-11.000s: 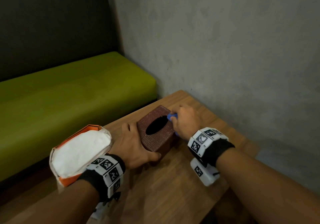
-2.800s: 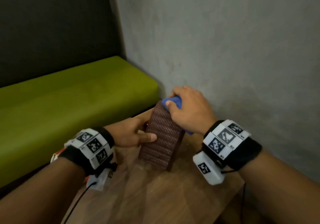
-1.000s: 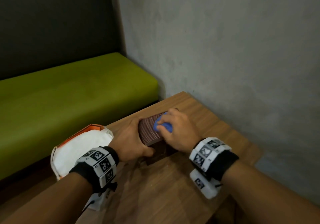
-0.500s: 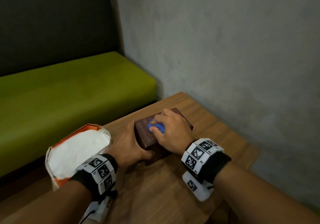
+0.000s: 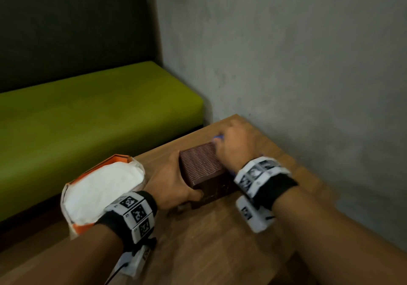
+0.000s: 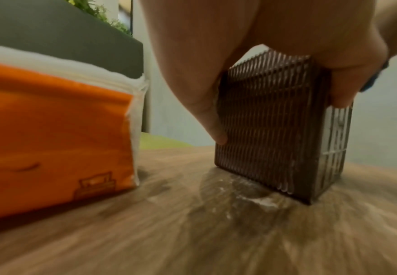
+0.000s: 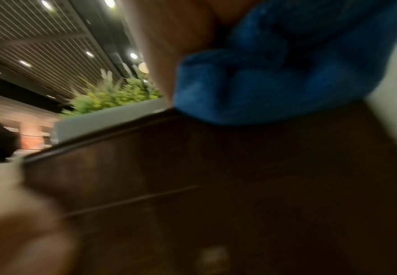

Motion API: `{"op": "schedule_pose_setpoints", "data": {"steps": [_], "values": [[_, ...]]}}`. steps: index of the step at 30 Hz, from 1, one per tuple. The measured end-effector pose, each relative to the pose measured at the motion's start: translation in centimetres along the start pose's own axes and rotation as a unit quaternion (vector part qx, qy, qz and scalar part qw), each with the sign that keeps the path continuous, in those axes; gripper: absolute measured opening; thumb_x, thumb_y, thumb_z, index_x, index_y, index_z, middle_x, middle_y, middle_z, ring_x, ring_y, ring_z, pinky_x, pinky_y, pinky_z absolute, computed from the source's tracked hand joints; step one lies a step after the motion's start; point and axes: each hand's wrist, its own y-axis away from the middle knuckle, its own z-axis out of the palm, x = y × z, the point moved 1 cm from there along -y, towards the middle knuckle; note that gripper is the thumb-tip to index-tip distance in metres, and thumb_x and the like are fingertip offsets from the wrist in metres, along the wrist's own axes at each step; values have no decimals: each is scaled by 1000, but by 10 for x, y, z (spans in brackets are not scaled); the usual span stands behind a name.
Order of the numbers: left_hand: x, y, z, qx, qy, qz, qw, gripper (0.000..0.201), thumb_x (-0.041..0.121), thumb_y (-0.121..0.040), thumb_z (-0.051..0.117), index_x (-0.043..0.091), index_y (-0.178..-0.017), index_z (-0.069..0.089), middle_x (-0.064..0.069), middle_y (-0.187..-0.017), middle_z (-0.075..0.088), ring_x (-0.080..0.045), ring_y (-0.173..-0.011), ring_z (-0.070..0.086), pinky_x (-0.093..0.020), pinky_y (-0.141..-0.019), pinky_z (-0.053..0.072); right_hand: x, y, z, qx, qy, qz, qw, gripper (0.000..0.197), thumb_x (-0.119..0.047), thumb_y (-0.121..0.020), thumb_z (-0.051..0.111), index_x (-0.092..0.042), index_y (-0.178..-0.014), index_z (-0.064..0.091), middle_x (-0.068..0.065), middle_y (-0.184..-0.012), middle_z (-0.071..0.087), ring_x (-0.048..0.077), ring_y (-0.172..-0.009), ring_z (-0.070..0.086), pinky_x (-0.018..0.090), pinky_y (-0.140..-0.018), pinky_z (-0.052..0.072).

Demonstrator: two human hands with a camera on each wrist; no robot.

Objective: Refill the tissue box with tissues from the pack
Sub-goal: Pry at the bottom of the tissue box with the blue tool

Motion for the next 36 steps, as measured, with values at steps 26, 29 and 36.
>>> {"op": "schedule_pose_setpoints", "data": {"steps": [26,29,36], "values": [[1,-5,-7,-20,-24,13,999,101,50,-41,88,39,-129,40,18,-114,63,-7,-103,64,-38,-89,57,39,34,-15,45,-9,78,996,18,-30,-88,54,-16,-96,62,7,-104,53,30,-88,58,31,-64,35],[3,-7,-6,-24,-22,9,999,107,47,-40,88,33,-134,38,16,-115,62,-8,-103,63,-37,-89,57,6,37,-8,55,-15,16,998,19,-29,-87,53,-17,-97,63,6,-106,54,26,-86,58,31,-64,38],[0,-1,-11,-22,-15,10,1000,106,43,-41,87,32,-134,38,15,-116,61,-8,-105,61,-38,-90,57,1,56,-3,19,-95,-125,987,10,-35,-77,51,-24,-77,50,-5,-84,43,22,-71,52,38,-59,45]]}}
